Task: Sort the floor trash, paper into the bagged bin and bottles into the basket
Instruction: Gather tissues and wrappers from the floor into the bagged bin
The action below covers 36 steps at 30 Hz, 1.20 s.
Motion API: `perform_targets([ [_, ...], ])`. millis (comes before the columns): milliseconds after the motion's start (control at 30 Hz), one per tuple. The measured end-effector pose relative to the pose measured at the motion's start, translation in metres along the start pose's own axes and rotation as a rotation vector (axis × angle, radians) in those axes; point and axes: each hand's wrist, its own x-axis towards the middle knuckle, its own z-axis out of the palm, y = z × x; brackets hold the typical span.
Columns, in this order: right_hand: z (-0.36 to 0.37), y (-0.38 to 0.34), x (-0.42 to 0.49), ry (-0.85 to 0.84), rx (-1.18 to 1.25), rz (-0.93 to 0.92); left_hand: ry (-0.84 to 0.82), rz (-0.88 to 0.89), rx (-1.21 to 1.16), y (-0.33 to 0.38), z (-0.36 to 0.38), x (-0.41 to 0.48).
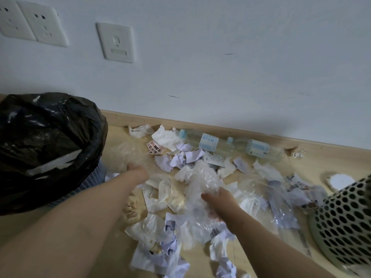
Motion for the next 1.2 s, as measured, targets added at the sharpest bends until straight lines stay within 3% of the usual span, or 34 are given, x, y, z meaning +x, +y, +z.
perform_targets([
  [67, 0.002, 0.004, -0.001, -0.018, 0.013, 0.017, -0.093, 0.149, 0.303, 0.004, 0.003, -0.001],
  [100, 0.002, 0.006, -0.001, -0.017, 0.018, 0.020, -0.094, 0.178, 0.265, 0.005, 0.004, -0.003],
  [233, -0.012, 0.008, 0.002, 0.008, -0.007, 0.015, 0.082, 0.084, -0.540, -0.002, -0.001, -0.008],
  [367, -0.030, -0.003, 0.005, 0.059, 0.056, 0.020, 0.545, 0.224, -0.788, 0.003, -0.021, -0.033],
  [467, -0.039, -0.013, 0.005, 0.108, 0.166, -0.004, 0.636, 0.287, -1.053, 0.016, -0.045, -0.054],
  [567, -0.044, -0.022, 0.004, 0.205, 0.304, -0.046, 0.497, 0.350, -1.360, 0.031, -0.068, -0.070],
  [700, -0.047, -0.031, 0.010, 0.372, 0.325, -0.058, 0.102, 0.353, -1.644, 0.042, -0.096, -0.092],
  [767, -0.042, -0.037, 0.011, 0.298, 0.469, 0.019, -0.178, 0.355, -1.785, 0.045, -0.103, -0.102],
  [833, -0.034, -0.044, 0.006, 0.111, 0.631, 0.095, -0.358, 0.367, -1.851, 0.046, -0.100, -0.105],
  [967, -0.016, -0.058, 0.001, -0.240, 0.791, 0.039, -0.168, 0.376, -1.343, 0.047, -0.069, -0.107],
  [1033, -0.007, -0.065, -0.001, -0.340, 0.777, -0.045, -0.161, 0.353, -1.171, 0.047, -0.046, -0.106],
  [1133, 0.000, -0.066, 0.001, -0.278, 0.730, -0.120, -0.185, 0.313, -1.091, 0.042, -0.029, -0.109],
  [1200, 0.000, -0.061, 0.002, -0.218, 0.742, -0.166, -0.284, 0.286, -1.188, 0.039, -0.031, -0.109],
])
